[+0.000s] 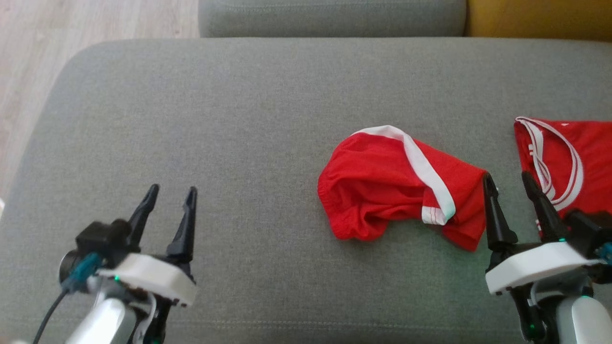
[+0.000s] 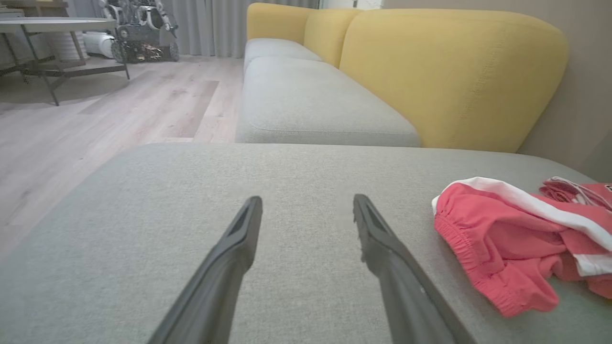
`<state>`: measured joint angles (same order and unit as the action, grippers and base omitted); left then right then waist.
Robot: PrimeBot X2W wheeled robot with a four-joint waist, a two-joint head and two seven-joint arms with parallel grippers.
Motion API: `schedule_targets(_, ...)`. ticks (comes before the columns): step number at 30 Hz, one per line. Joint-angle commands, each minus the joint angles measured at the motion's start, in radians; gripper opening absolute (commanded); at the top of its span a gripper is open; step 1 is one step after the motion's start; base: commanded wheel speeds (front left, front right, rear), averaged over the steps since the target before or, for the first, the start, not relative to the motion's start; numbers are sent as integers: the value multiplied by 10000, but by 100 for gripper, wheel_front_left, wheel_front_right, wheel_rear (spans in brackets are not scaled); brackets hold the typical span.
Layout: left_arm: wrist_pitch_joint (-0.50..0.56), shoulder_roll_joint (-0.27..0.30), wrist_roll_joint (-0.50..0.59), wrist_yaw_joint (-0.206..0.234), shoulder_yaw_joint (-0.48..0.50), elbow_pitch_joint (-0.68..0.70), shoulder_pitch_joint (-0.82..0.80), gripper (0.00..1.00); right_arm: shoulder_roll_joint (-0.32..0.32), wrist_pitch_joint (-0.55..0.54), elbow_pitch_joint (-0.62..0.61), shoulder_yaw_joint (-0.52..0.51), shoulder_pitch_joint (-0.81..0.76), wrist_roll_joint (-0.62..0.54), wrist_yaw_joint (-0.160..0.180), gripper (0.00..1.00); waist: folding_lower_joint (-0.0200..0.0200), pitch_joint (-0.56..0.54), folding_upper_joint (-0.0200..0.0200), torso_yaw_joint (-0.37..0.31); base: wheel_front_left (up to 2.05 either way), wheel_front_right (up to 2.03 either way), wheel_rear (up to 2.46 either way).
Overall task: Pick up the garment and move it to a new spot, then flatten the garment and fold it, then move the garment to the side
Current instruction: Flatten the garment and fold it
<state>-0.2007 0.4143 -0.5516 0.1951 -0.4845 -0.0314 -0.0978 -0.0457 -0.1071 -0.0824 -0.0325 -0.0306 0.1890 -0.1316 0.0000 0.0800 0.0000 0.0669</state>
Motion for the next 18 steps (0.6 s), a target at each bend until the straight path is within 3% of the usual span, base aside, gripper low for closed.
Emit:
schedule_targets(1, 34, 109, -107, -111, 329, 265, -980, 100, -46, -2, -433, 276, 506, 79, 9, 100, 0, 123, 0, -74, 0, 0, 0)
schedule_targets(7, 778, -765, -426, -926, -253, -515, -2960, 100, -46, -5, -502, 400, 788, 168, 9, 100, 0, 720, 0, -425, 0, 0, 0)
schedule_targets(12, 1470, -1860, -806, -1770, -988, -1987, -4373, 100, -46, 62, -393, 559, 1023, 281, 9, 100, 0, 1140, 0, -854, 0, 0, 0)
schedule_targets(18, 2192, -2647, -1128, -2613, -1710, -4040, -5196, 100, -45, 195, -218, 720, 1177, 496, 9, 100, 0, 1413, 0, -1281, 0, 0, 0)
